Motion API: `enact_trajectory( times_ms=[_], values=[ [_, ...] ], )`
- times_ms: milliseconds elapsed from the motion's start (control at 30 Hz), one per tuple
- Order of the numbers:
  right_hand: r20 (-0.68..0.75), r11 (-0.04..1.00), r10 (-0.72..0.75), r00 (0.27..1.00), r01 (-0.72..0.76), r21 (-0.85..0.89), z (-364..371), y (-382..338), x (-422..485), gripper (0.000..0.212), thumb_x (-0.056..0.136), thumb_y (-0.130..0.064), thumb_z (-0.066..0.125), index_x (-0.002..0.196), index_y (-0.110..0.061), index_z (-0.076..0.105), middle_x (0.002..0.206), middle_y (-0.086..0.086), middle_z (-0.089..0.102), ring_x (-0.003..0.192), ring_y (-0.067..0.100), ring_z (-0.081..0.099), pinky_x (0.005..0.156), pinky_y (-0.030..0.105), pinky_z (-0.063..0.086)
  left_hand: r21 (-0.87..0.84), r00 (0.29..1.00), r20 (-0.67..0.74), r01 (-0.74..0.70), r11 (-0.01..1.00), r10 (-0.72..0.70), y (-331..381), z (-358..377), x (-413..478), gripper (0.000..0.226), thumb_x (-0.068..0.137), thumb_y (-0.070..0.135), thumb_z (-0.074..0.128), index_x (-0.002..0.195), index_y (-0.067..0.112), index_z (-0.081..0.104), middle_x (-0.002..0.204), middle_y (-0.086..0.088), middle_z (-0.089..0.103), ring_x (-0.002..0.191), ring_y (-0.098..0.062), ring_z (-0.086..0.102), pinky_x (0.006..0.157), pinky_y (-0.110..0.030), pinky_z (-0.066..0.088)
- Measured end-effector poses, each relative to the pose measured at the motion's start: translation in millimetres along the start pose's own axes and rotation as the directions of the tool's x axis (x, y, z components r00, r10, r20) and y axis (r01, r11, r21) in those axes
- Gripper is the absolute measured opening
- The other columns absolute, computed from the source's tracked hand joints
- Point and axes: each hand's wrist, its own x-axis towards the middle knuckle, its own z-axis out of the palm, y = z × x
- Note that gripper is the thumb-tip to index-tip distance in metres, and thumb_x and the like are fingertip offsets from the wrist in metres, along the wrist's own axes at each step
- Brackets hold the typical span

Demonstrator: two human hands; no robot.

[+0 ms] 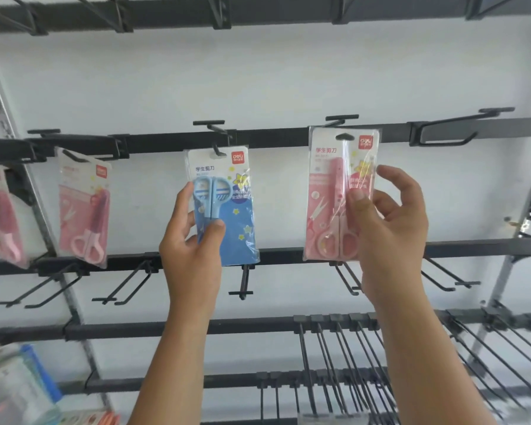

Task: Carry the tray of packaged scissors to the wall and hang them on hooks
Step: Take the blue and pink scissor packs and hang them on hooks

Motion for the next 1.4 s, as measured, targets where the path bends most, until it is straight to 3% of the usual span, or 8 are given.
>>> enact_trajectory(
  times_ms=[167,367,600,900,1033,1133,1233,1400],
  values=[
    [0.021,0.997,-0.015,1.0,0.017,-0.076,3.0,-0.6,3.9,0.027,0.097,-0.015,0.067,0.111,-0.037,0.06,0.095,0.003,0.073,0.072,0.017,0.076,0.065,0.047,0.065,0.001,1.0,-0.003,-0.006,1.0,0.006,0.9,-0.9,1.2,0.057,0.091,-0.002,0.059,0.124,0.044,0.056,0.106,0.003,0.072,0.071,0.007,0.067,0.064,-0.009,0.049],
    [0.061,0.989,-0.058,0.996,0.066,-0.136,3.5,-7.8,3.7,0.026,0.097,-0.015,0.068,0.112,-0.034,0.058,0.093,0.002,0.072,0.064,0.007,0.074,0.053,0.025,0.058,0.006,1.0,0.016,-0.012,1.0,0.012,1.9,-1.1,-0.5,0.056,0.092,-0.003,0.058,0.124,0.043,0.055,0.103,0.004,0.071,0.071,0.007,0.067,0.062,-0.008,0.049],
    [0.063,0.974,-0.043,0.997,0.055,-0.221,-0.7,-10.9,5.4,0.027,0.097,-0.02,0.068,0.119,-0.029,0.058,0.093,-0.001,0.071,0.064,0.009,0.074,0.052,0.036,0.062,0.027,0.999,0.027,-0.021,0.999,0.02,4.1,-2.8,-0.6,0.055,0.092,-0.003,0.058,0.127,0.04,0.056,0.102,0.005,0.07,0.07,0.008,0.067,0.061,-0.006,0.047],
    [0.038,0.964,0.005,0.999,0.005,-0.264,-1.0,-1.8,5.1,0.026,0.098,-0.023,0.066,0.121,-0.032,0.056,0.095,0.0,0.072,0.066,0.013,0.075,0.058,0.043,0.064,0.037,0.999,0.03,-0.016,0.999,0.015,4.8,-5.8,1.6,0.059,0.091,0.0,0.059,0.115,0.053,0.056,0.102,0.007,0.07,0.067,0.003,0.066,0.061,-0.009,0.049],
    [0.054,0.948,-0.02,0.998,0.036,-0.317,1.9,-2.2,4.9,0.024,0.099,-0.028,0.065,0.12,-0.034,0.053,0.093,-0.001,0.071,0.067,0.024,0.076,0.056,0.048,0.063,0.052,1.0,0.01,-0.003,0.999,0.002,1.8,-5.8,2.6,0.056,0.091,0.002,0.06,0.124,0.047,0.056,0.109,0.022,0.062,0.06,0.004,0.061,0.058,-0.007,0.047],
    [0.027,0.96,0.012,1.0,-0.004,-0.279,-0.7,-7.6,2.3,0.025,0.099,-0.024,0.065,0.12,-0.032,0.056,0.092,-0.001,0.071,0.064,0.018,0.075,0.055,0.042,0.064,0.064,1.0,-0.004,-0.009,0.998,0.009,1.1,-7.4,2.3,0.054,0.091,0.003,0.061,0.129,0.041,0.056,0.109,0.023,0.059,0.057,0.003,0.059,0.055,-0.005,0.044],
    [0.005,0.975,0.089,0.996,-0.087,-0.205,-2.7,-16.4,5.0,0.027,0.098,-0.017,0.065,0.121,-0.03,0.058,0.094,0.003,0.074,0.066,0.012,0.074,0.059,0.049,0.064,0.066,1.0,-0.008,-0.014,0.998,0.015,1.6,-8.8,2.1,0.053,0.091,0.002,0.061,0.132,0.036,0.058,0.109,0.022,0.06,0.057,0.003,0.059,0.055,-0.006,0.043],
    [0.036,0.957,0.095,0.995,-0.081,-0.28,-2.1,-17.2,8.7,0.026,0.099,-0.017,0.062,0.122,-0.029,0.057,0.093,0.004,0.073,0.06,0.009,0.073,0.057,0.05,0.063,0.099,1.0,0.009,-0.006,0.995,0.005,-0.9,-9.2,2.0,0.052,0.09,0.002,0.06,0.123,0.042,0.058,0.085,0.048,0.061,0.062,-0.004,0.056,0.058,-0.007,0.045]
  ],
)
